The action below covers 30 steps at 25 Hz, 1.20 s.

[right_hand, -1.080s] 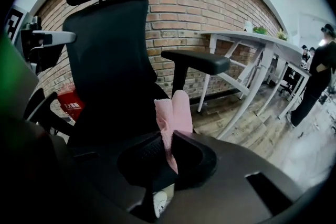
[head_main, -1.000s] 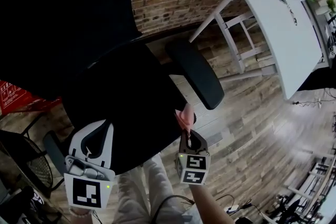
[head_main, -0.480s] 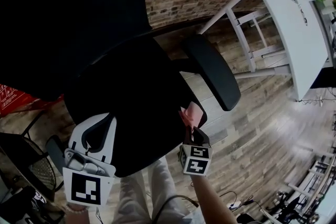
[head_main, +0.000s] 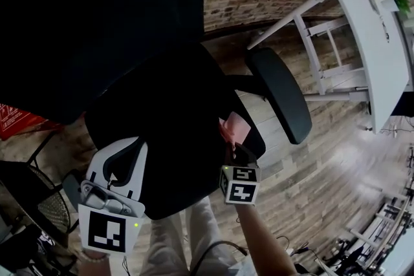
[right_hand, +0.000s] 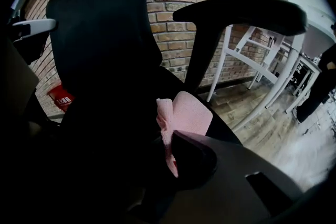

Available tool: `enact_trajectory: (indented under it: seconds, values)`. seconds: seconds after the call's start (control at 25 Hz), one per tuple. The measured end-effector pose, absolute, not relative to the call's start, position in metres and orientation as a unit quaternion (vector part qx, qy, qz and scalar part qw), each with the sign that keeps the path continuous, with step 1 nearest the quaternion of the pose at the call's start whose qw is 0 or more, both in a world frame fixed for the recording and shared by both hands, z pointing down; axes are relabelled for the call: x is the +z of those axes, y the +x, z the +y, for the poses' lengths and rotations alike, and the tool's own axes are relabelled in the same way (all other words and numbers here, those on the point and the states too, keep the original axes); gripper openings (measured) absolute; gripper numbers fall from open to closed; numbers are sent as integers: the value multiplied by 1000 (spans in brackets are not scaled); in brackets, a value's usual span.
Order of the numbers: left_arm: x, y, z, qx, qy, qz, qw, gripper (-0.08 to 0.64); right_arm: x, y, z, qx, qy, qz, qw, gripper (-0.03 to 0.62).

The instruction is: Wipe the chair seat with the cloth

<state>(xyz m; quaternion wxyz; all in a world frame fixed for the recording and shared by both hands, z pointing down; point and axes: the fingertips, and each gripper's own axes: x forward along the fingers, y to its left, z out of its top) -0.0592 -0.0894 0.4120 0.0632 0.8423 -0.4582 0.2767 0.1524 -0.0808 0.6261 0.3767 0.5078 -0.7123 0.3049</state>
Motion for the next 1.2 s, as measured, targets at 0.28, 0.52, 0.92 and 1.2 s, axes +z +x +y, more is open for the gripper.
enact_trajectory:
  seconds: [0.28, 0.52, 0.92, 1.2]
  values:
    - [416, -82, -98, 267, 840, -467, 74, 18, 639, 113, -114, 286, 474, -734, 393, 57]
    - [421, -101, -103, 262, 833, -481, 82, 18, 648, 83, -149, 254, 447, -755, 408, 57]
    - [424, -115, -107, 255, 828, -493, 80, 18, 652, 40, -214, 208, 425, -776, 418, 57]
    - [423, -133, -108, 251, 818, -510, 84, 18, 653, 14, -237, 181, 398, -788, 433, 57]
